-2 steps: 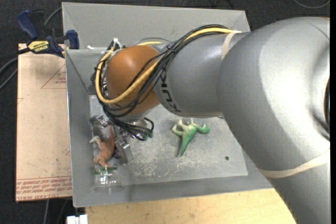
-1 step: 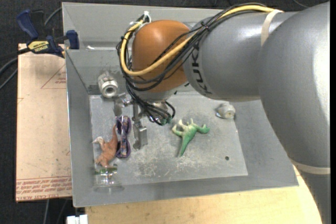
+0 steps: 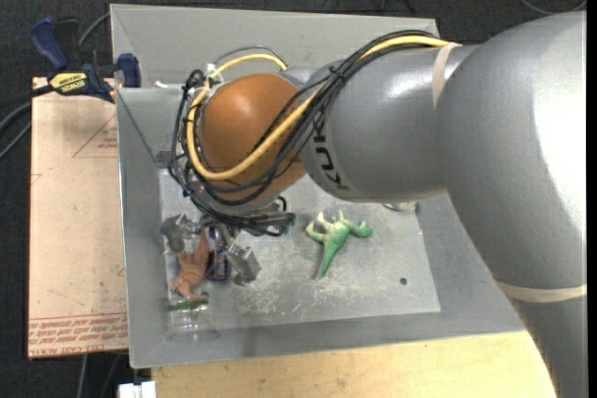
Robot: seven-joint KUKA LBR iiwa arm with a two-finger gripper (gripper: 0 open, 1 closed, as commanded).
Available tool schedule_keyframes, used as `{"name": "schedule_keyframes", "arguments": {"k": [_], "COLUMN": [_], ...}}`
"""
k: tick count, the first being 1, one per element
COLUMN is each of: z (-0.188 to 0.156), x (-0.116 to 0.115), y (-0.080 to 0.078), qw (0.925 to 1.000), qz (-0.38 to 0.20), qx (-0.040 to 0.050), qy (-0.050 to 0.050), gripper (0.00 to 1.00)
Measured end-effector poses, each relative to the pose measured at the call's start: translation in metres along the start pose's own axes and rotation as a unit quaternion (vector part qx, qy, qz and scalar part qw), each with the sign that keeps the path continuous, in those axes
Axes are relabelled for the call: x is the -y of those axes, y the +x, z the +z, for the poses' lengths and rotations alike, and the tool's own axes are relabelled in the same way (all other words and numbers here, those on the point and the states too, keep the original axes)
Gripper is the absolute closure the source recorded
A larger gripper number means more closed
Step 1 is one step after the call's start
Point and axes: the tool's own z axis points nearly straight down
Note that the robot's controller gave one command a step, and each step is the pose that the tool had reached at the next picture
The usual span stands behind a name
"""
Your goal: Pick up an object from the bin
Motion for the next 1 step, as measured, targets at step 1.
{"name": "schedule_keyframes", "arguments": {"k": [1], "z": [0.0316], "x": [0.0123], "y": [-0.007], "qw": [0.9995], "qz": [0.03], "qx": [0.0067], "qy": [0.004], "gripper": [0.0]}}
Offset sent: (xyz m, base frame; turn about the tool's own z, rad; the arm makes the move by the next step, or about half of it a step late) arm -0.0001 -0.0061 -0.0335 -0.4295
